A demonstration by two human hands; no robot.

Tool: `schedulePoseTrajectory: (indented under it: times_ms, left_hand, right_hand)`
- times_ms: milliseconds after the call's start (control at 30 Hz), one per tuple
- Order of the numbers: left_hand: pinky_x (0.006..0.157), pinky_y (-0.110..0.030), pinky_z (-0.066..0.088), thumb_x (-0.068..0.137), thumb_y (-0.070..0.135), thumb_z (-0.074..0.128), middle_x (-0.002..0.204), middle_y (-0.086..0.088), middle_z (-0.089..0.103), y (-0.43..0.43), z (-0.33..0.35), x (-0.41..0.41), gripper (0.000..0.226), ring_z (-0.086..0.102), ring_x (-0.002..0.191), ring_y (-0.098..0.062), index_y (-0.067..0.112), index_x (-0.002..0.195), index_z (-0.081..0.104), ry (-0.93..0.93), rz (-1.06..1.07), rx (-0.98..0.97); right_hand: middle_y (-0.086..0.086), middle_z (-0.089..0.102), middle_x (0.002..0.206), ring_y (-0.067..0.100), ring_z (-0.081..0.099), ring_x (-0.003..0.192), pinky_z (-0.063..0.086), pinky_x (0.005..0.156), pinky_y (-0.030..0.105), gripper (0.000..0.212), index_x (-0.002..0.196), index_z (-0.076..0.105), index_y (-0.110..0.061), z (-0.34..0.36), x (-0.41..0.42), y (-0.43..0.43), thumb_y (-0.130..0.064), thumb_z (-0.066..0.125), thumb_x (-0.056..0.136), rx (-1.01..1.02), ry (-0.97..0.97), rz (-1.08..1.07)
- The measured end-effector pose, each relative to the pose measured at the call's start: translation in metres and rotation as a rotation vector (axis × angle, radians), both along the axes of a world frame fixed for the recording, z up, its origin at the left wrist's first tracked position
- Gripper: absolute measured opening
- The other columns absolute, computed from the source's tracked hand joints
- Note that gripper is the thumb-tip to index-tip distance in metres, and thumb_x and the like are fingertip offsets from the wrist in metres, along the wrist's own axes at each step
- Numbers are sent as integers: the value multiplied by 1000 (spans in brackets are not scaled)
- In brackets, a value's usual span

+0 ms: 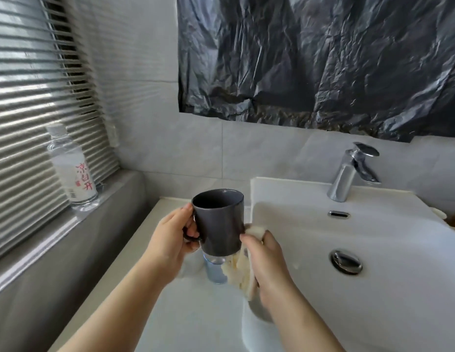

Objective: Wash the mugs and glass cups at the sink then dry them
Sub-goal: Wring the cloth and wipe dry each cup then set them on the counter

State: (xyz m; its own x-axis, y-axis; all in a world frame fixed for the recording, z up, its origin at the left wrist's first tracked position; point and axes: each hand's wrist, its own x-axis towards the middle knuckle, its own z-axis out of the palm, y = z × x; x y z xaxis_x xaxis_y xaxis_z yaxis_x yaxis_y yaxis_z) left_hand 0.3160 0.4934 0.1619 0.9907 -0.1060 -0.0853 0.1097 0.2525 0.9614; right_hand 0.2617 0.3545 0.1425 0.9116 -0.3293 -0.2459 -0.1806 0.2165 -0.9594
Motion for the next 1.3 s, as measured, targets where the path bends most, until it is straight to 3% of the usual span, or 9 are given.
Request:
schedulePoseTrajectory:
  times_ms: [100, 267, 400, 433, 500, 600, 733, 1033, 1300]
  left_hand:
    - [56, -29, 28, 100, 22, 42, 48, 2, 37, 29, -7, -4, 44, 32, 49, -14, 14, 58, 35, 4, -12, 55]
    - [56, -27, 31, 100, 21, 44, 57, -2, 37, 61, -36, -15, 40, 34, 56, -16, 13, 61, 36, -2, -1, 230]
    - [58, -27, 34, 101, 20, 43, 60, -4, 36, 77, -64, -23, 40, 33, 58, -17, 12, 62, 37, 91, -9, 218]
    - [58, -28, 33, 101, 20, 42, 60, -5, 35, 80, -71, -24, 40, 33, 59, -18, 11, 63, 37, 107, -18, 220]
    - [59, -28, 34, 101, 19, 41, 61, -6, 35, 83, -81, -27, 39, 34, 60, -18, 10, 63, 37, 127, -34, 228]
    - [60, -27, 34, 101, 18, 40, 62, -6, 36, 86, -93, -28, 39, 34, 60, -18, 9, 64, 37, 154, -50, 229]
    - [57, -25, 35, 101, 17, 40, 64, -7, 38, 89, -109, -27, 37, 36, 60, -17, 9, 65, 38, 187, -75, 224]
    - [60, -24, 37, 101, 14, 40, 64, -7, 45, 94, -131, -21, 35, 42, 63, -17, 7, 67, 43, 179, -106, 221]
    - [66, -26, 41, 101, 14, 39, 66, -6, 51, 92, -145, -22, 36, 47, 65, -17, 7, 67, 48, 153, -122, 238]
  right_hand:
    - [1, 58, 76, 22, 60, 75, 52, 72, 34, 13, 98, 61, -15, -11, -2, 29, -13, 54, 89, -59, 21, -7]
    - [3, 56, 74, 23, 54, 69, 38, 57, 25, 17, 99, 55, -17, -30, -12, 55, -8, 47, 86, -130, 114, -54]
    - [5, 64, 84, 26, 63, 77, 53, 74, 36, 23, 104, 52, -20, -46, -18, 66, -25, 49, 82, -191, 210, -149]
    - [3, 63, 81, 24, 62, 74, 52, 73, 33, 18, 102, 52, -21, -48, -20, 68, -24, 49, 84, -190, 223, -161]
    - [-1, 58, 71, 14, 56, 60, 45, 56, 21, 4, 92, 49, -24, -53, -26, 69, -20, 48, 90, -209, 241, -169]
    - [-4, 54, 62, 8, 48, 49, 36, 41, 15, 10, 82, 52, -20, -60, -30, 73, -16, 48, 90, -311, 264, -169]
    - [-1, 52, 57, 14, 46, 46, 33, 34, 14, 12, 89, 56, -12, -68, -30, 84, -16, 45, 91, -399, 305, -152]
    - [-5, 52, 72, 8, 51, 53, 40, 53, 25, 2, 96, 43, -18, -69, -30, 90, -18, 43, 94, -461, 315, -54]
    - [-3, 51, 72, 13, 53, 58, 51, 61, 37, 15, 105, 42, -11, -72, -36, 87, -11, 44, 90, -514, 355, -92]
